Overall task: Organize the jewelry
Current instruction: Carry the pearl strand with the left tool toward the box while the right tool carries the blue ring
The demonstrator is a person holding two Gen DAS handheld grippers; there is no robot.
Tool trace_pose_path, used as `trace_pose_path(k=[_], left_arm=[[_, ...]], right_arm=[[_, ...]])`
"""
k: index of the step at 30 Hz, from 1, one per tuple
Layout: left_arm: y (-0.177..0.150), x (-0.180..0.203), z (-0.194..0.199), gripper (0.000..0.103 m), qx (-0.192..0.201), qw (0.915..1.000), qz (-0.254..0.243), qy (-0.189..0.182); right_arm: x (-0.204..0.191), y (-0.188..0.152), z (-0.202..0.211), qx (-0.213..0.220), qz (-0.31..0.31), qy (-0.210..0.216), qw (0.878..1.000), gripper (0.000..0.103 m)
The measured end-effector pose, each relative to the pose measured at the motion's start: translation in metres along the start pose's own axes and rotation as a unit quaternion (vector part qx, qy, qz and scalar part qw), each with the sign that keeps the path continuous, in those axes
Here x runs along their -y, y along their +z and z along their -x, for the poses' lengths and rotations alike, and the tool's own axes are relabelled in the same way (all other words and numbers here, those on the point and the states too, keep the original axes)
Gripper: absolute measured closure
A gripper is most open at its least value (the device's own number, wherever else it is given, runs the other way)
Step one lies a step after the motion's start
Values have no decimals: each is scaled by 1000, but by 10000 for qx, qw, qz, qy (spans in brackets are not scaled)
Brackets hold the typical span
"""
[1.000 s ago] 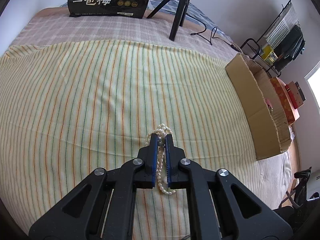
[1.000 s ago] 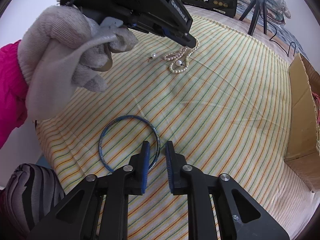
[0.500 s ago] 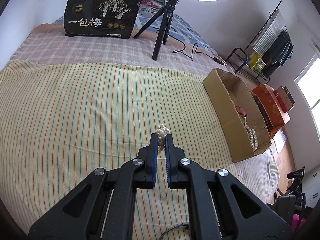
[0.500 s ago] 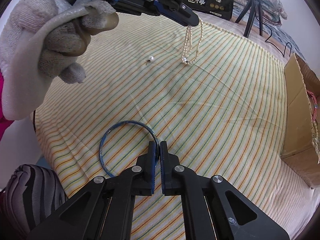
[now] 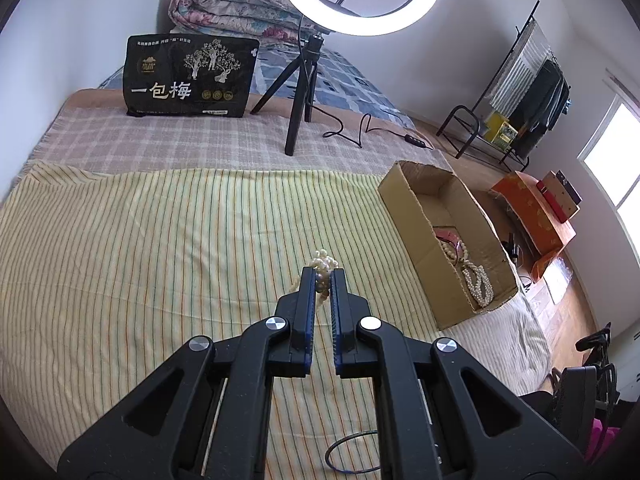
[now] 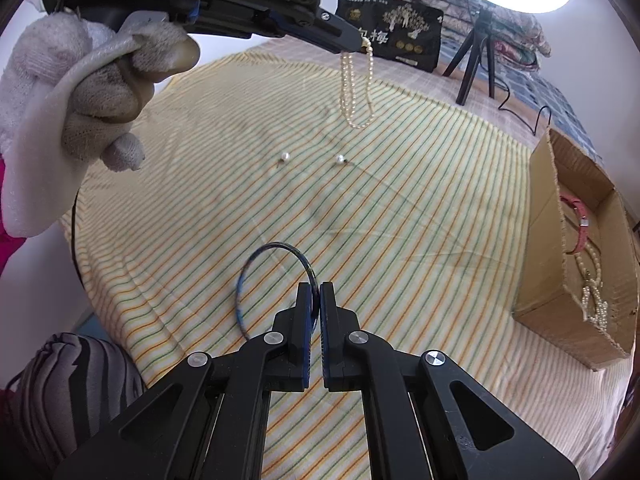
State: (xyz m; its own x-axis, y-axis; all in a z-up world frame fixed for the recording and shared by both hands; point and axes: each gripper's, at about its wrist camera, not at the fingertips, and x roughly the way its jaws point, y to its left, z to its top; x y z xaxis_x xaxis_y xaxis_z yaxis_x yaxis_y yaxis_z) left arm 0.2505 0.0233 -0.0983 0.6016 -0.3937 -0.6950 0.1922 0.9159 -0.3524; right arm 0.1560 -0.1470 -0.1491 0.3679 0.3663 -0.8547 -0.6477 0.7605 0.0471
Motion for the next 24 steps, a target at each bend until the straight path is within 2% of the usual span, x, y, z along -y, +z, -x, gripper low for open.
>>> trace_pose_path(k=[15,24], left_arm=[[1,33,29,98,244,9993,-244,-172],[2,64,42,98,348,9978,-428,-378]], right_arm=[[9,1,49,515,-60,-428,9977,101],[32,-8,85,840,-295,-754,9932,101]])
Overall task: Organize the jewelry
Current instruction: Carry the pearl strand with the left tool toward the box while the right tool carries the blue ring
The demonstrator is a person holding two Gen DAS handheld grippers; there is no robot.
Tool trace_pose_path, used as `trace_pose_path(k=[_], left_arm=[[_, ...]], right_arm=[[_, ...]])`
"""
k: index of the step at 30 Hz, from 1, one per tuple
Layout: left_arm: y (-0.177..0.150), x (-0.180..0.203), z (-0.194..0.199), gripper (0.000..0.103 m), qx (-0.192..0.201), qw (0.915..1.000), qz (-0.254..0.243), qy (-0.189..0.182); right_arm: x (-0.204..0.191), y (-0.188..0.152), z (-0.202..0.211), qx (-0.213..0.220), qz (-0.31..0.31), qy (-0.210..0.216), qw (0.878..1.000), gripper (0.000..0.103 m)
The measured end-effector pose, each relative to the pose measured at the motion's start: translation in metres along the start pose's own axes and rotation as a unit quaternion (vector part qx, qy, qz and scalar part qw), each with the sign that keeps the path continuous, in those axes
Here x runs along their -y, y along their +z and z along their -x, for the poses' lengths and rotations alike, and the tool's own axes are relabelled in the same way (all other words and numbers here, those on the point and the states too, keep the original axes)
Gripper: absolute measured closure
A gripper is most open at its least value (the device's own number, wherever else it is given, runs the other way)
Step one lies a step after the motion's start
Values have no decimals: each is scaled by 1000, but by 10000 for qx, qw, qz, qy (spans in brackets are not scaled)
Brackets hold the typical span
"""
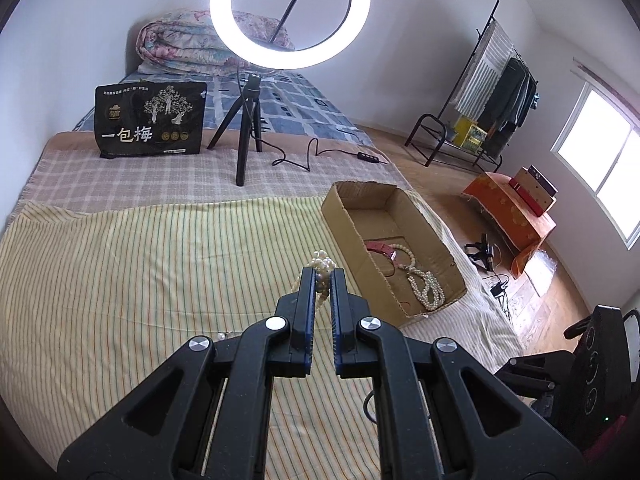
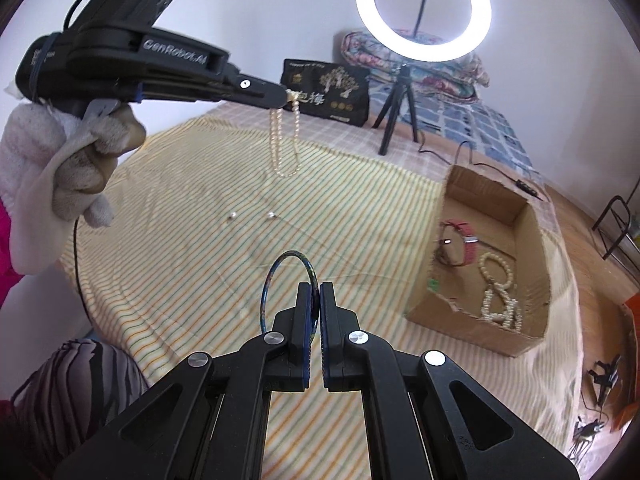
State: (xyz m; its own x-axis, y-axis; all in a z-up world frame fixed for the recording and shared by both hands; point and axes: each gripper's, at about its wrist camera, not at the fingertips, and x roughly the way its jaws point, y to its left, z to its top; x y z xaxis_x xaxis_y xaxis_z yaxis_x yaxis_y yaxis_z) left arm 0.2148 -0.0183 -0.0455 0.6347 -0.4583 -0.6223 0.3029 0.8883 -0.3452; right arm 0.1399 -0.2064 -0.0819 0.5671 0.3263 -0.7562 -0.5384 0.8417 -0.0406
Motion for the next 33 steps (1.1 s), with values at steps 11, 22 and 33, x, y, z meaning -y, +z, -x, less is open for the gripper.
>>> trace_pose_path(k=[11,22,33], left_arm=[[3,46,-8,98,31,9993,-260,-280],[4,86,-30,98,-38,9979,-448,-476],[5,118,-66,98,-111,9967,-589,-543]], right_arm=[[46,-2,36,292,-234,-534,9979,101],[94,-1,53,397,-409,-1045,9929,101],[145,6,44,427,-668,-1327,9880,101]])
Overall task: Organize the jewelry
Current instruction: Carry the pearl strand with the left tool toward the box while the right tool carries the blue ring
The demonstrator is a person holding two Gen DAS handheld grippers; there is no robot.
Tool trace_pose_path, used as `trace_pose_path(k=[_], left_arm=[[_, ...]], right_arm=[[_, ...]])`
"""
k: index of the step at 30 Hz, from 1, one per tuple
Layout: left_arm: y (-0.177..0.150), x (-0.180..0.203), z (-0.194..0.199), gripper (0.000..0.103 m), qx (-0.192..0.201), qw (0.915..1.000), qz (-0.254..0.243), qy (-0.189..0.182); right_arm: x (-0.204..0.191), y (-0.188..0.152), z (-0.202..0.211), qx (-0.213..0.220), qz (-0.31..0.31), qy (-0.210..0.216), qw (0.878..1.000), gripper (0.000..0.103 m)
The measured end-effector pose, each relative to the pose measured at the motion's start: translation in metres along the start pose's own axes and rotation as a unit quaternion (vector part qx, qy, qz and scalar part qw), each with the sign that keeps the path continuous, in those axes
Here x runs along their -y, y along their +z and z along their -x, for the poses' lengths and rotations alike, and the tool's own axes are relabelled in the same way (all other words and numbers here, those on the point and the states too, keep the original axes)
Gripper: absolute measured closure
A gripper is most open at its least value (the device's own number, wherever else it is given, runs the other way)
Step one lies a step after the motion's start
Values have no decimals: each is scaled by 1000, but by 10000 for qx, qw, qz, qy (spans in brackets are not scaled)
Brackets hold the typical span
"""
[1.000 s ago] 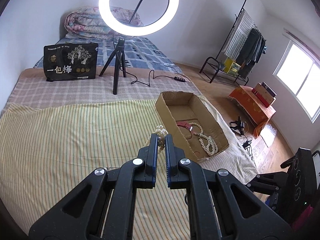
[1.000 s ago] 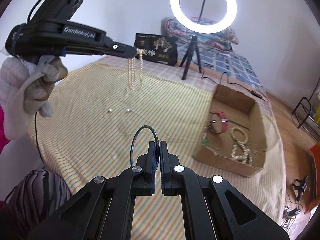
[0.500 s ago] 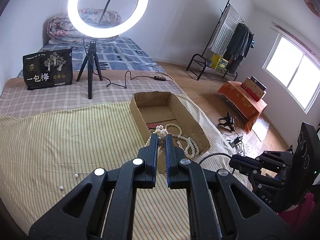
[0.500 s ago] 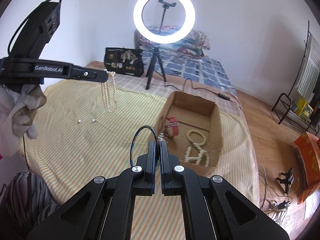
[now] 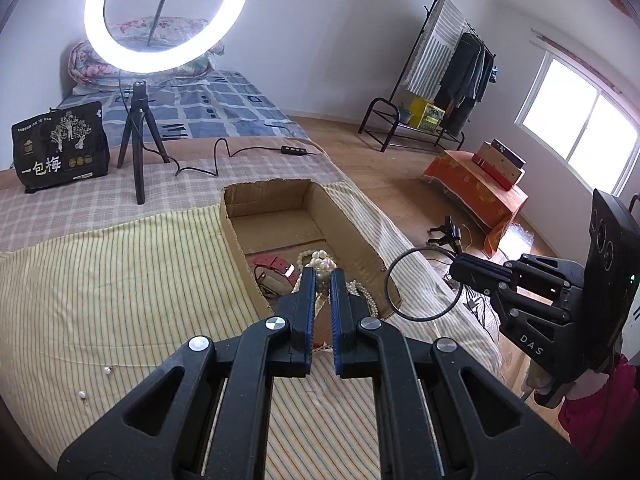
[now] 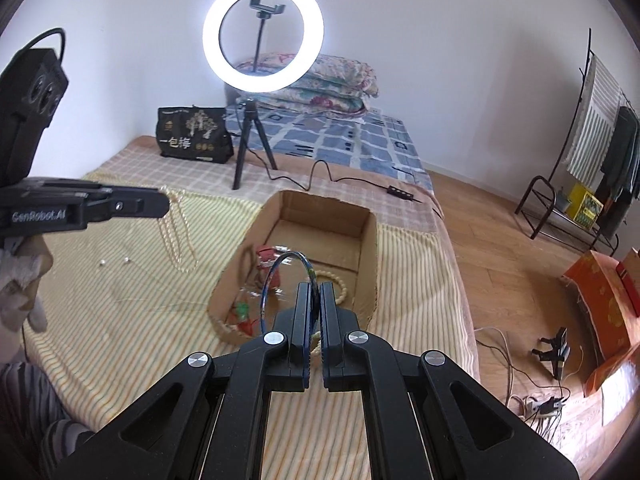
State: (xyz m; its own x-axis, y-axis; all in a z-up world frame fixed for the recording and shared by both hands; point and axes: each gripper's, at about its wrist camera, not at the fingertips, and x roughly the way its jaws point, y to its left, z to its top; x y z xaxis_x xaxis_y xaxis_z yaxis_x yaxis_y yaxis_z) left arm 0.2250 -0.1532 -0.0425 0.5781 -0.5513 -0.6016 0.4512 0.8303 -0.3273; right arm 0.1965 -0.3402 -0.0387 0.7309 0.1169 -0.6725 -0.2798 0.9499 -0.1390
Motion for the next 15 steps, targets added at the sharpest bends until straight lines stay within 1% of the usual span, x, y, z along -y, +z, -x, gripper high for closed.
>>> trace_pose_path(k=[7,15], left_arm=[[2,11,-22,98,-31,9999,-127,69],[-1,18,-41,98,-75,9992,-318,214]], right_arm=[[17,6,-20,-60,-88,-50,9999,101],[34,12,-46,-171,-316,115,9993,101]])
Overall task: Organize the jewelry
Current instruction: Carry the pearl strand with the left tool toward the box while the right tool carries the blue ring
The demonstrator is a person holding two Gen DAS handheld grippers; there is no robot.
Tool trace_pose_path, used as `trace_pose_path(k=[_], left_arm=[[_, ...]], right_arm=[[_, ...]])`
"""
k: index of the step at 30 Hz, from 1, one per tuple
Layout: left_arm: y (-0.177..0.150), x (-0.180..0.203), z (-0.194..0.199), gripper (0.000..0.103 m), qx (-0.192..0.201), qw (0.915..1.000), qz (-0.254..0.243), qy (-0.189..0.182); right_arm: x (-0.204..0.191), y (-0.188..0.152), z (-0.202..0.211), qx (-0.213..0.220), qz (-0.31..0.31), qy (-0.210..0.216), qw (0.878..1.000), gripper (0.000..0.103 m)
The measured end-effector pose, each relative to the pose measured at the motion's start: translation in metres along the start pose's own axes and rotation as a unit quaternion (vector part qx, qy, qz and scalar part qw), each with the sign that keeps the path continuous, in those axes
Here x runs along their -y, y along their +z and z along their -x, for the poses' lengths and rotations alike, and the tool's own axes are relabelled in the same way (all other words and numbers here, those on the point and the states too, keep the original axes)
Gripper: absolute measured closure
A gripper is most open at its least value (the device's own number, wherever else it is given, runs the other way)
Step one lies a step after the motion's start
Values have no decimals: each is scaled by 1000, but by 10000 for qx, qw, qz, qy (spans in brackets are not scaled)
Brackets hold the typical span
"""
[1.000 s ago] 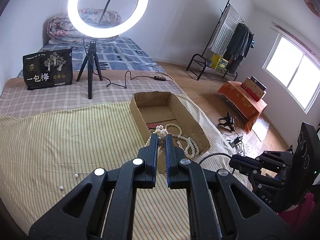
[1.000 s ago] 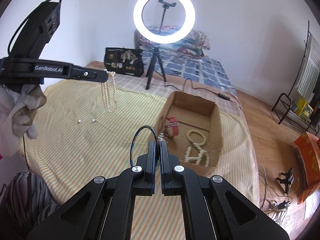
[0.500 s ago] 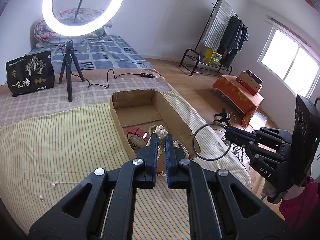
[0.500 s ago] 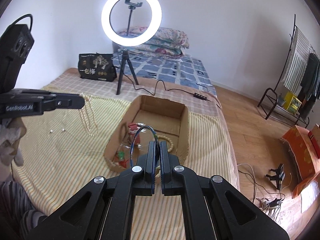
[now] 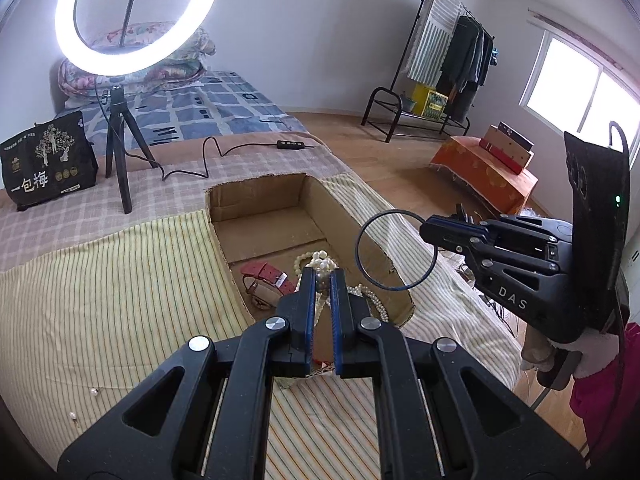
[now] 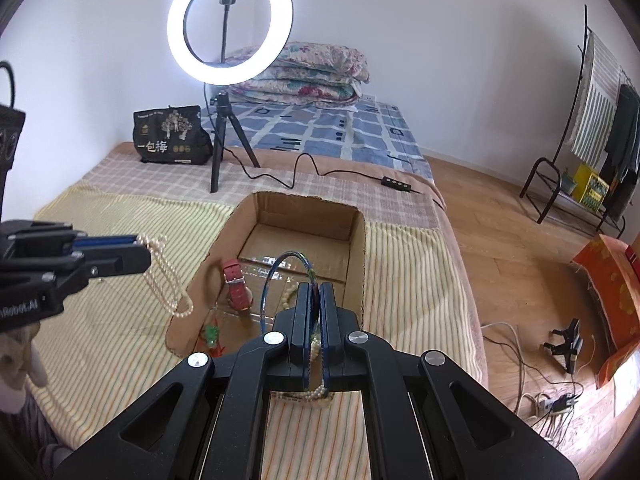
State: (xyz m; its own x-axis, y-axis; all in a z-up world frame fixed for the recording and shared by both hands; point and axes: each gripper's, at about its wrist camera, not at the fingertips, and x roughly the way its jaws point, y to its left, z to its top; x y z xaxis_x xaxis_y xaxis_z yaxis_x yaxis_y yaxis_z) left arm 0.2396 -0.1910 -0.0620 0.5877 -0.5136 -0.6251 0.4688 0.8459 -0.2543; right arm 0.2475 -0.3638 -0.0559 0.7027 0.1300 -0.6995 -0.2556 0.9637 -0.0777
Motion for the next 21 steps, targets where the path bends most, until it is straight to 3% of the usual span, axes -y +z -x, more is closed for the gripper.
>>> trace_pose_path(k=[10,21], left_arm=[[-5,5,-19,98,-140,9999,-76,-8],[-9,7,-29,98,-211,9997,-111,-19]], right_arm=[[11,6,-28,-132,-349,283,9989,101],[6,14,-43,-191,-269,294,9990,101]])
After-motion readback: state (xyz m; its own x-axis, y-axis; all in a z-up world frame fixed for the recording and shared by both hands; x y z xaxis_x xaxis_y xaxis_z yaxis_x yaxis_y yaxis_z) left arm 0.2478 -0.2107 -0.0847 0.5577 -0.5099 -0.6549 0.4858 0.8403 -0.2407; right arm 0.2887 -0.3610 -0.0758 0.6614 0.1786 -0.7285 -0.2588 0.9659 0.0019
